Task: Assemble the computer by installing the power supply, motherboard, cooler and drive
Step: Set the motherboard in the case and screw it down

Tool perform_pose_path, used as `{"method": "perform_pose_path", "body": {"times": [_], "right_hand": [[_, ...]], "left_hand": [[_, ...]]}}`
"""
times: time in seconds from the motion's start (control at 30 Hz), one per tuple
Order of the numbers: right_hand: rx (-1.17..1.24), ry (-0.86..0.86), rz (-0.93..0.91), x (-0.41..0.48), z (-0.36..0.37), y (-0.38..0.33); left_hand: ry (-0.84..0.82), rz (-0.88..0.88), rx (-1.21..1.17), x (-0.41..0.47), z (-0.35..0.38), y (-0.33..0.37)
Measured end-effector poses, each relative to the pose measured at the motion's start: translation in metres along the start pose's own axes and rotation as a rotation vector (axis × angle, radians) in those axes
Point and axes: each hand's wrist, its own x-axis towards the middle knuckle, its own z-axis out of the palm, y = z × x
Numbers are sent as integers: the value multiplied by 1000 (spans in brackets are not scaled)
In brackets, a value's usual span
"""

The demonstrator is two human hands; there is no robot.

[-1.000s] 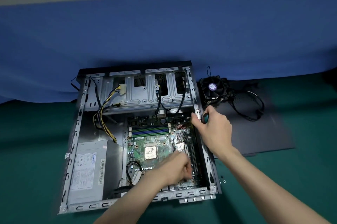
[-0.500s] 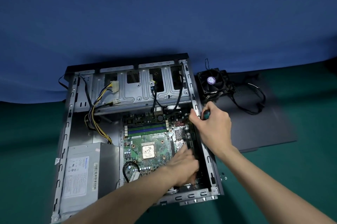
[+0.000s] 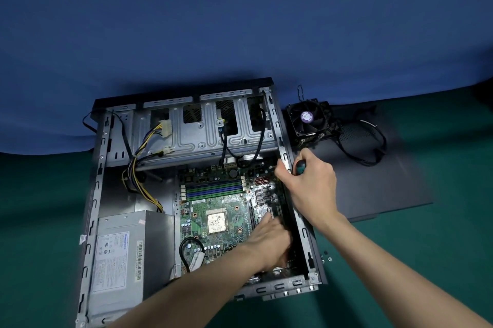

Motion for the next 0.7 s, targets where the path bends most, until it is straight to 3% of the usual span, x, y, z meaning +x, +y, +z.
{"method": "perform_pose_path", "body": {"times": [0.17,0.37,0.7], "right_hand": [[-2,-2,-4,0,0,0],[7,-6,-1,0,0,1],[6,-8,14,0,0,0]], "left_hand": [[37,-23,-170,0,1,-3],[30,-54,-211,2,4,-4],[95,-18,44,-1,3,5]]}}
